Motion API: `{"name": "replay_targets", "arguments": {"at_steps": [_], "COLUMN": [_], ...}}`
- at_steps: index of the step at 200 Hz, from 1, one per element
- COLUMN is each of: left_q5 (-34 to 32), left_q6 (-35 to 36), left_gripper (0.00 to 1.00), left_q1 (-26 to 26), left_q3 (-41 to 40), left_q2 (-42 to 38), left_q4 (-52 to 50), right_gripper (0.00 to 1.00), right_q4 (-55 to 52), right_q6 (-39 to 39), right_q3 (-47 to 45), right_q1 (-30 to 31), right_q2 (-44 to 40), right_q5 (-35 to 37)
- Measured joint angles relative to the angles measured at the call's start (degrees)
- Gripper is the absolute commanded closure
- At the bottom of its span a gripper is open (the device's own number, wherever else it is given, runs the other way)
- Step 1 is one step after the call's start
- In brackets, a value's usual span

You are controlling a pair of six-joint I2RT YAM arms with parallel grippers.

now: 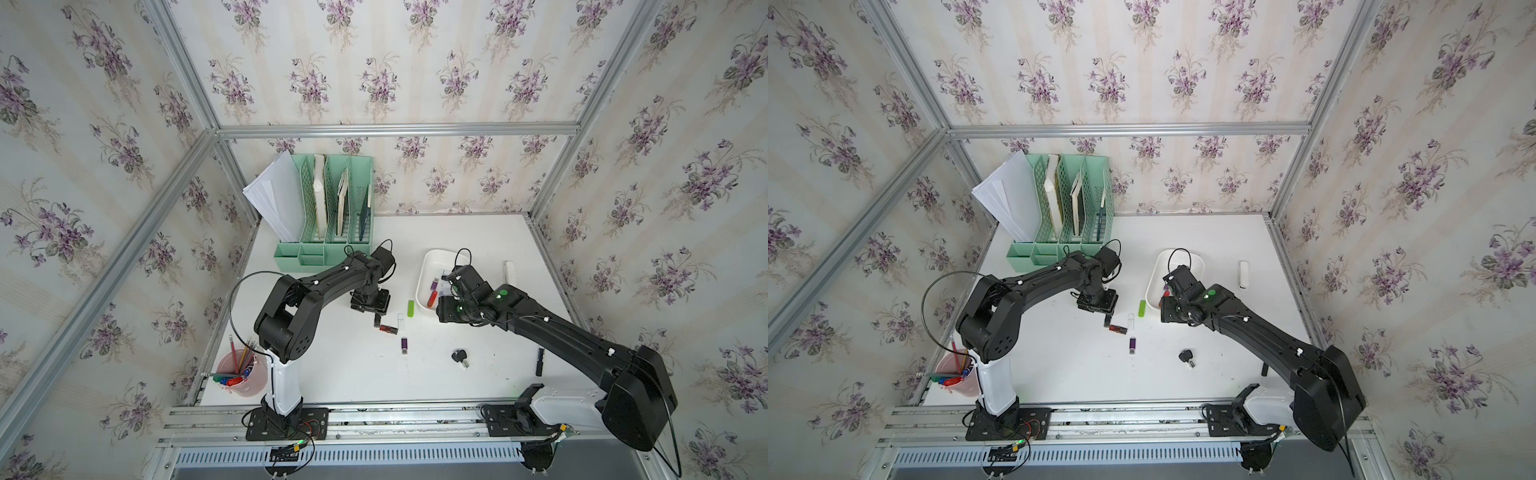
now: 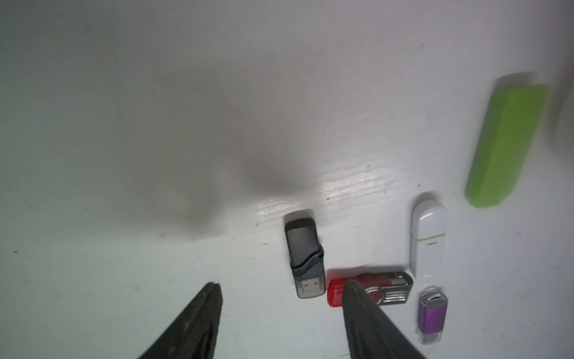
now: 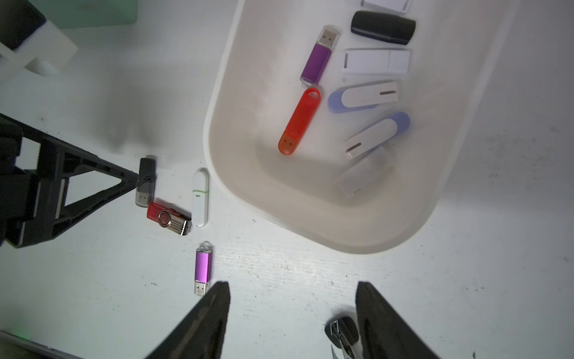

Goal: Put the usb flash drive into the storage box
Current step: Pick up the USB flash from the center of the board.

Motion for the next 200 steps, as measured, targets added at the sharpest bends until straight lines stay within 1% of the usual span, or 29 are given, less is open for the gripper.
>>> {"name": "replay_targets", "arguments": {"at_steps": [63, 86, 126, 158, 160, 163, 200], "left_q5": [-1.57, -2.12, -2.6, -2.84, -2.84, -2.84, -2.86], "left_q6": [-0.83, -1.2, -1.73, -2.16, -2.16, -2.21, -2.71], "left_gripper": [0.34, 0.39, 0.41, 0.44, 0.47, 0.48, 0.57], "left_q1": [-1.11, -1.99, -2.58, -2.8, -2.82, -2.86, -3.23], "left_q3": [0.48, 0.68, 0.55, -0.48, -0.52, -0.61, -1.31], "left_q2": [1.99, 2.69, 3.32, 3.34, 3.34, 3.34, 3.39], "left_q4": [0.61, 0.66, 0.7, 0.98, 0.98, 1.03, 1.79], "right_gripper": [0.31, 0.31, 0.32, 0.32, 0.32, 0.32, 0.33], "right_q4": [0.02, 0.28, 0.48, 1.33, 1.36, 1.4, 2.21], "right_q6": [1.86, 2.73, 3.3, 4.26, 4.31, 4.46, 5.77], "right_q3": [-1.2, -1.68, -2.1, -2.49, -2.54, -2.6, -3.02], "right_q1": [2.97, 3.58, 5.14, 7.67, 7.87, 8.13, 11.32], "right_q2": [-0.24, -0.07, 0.59, 1.03, 1.03, 1.07, 2.58], "right_q5": [1.27, 1.4, 1.66, 2.21, 2.25, 2.29, 2.56]}}
